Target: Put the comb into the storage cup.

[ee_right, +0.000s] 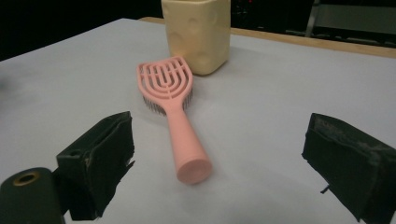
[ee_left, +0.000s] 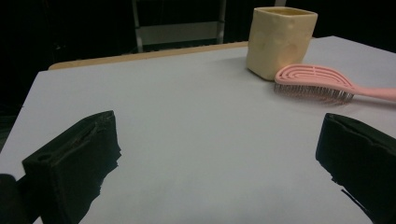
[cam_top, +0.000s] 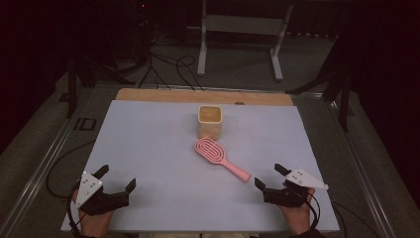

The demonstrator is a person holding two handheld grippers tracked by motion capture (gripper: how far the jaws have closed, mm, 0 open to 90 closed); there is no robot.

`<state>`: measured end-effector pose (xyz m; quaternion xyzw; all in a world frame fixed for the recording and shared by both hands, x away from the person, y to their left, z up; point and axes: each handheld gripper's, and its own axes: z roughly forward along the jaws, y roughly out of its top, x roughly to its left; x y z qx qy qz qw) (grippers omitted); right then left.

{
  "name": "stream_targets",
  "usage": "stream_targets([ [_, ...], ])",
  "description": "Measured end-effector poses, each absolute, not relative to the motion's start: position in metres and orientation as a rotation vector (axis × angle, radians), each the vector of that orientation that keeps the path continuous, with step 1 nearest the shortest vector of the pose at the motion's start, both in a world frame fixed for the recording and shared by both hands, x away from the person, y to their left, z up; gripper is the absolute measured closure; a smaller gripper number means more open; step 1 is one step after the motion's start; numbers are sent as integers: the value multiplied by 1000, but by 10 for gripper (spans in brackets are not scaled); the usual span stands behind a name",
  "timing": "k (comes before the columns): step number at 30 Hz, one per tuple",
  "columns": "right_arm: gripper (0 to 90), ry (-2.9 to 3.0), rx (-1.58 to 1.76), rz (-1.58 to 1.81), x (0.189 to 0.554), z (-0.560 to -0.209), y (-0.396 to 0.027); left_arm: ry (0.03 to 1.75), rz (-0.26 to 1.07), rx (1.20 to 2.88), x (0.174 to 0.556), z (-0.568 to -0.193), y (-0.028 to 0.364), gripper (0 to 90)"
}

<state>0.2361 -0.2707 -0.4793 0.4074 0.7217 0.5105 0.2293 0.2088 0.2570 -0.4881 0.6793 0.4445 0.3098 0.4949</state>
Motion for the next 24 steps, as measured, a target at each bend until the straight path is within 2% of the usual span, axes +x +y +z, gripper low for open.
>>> stream_targets([
  [24, 86, 2038, 1033, 1425, 256, -455, -243, 1078, 779, 1666, 208, -490, 253, 1],
])
